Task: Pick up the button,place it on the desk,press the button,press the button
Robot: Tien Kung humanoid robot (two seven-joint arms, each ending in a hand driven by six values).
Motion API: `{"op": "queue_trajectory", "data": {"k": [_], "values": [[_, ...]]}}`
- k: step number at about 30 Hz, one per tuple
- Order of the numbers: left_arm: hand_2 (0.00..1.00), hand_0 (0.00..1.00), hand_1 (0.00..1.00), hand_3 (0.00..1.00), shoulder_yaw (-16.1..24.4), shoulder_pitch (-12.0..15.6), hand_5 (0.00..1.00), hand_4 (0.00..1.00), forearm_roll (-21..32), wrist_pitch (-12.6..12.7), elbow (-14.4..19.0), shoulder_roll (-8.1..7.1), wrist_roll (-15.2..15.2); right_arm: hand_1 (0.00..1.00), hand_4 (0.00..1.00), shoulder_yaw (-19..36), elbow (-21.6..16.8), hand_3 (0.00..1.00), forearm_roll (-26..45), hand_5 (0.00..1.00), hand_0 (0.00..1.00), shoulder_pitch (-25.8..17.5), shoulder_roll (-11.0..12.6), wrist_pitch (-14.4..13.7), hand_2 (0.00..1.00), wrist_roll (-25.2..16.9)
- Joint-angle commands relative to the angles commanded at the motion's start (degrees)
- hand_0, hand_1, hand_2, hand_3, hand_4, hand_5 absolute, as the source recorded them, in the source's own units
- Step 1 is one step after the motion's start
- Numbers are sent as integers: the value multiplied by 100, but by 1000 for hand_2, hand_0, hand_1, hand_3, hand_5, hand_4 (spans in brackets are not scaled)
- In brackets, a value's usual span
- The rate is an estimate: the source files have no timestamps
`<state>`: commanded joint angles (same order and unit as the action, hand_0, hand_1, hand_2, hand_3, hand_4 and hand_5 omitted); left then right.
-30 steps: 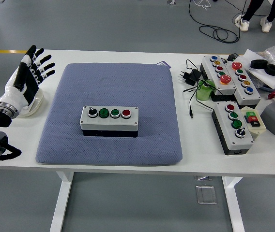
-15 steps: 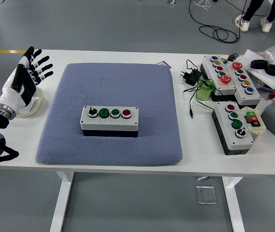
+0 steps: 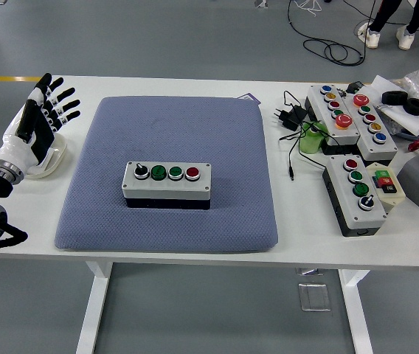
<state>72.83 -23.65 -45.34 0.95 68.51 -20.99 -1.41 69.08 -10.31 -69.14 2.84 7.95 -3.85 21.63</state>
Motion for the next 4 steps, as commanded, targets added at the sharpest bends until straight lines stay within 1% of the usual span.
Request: {"op": "queue_trajectory", "data": {"k": [4], "values": [[932, 836, 879, 998, 14, -6, 998, 750, -5, -4, -17, -5, 3, 641, 381, -11, 0, 592, 1, 211, 663, 4, 4, 5, 735, -2]]}}
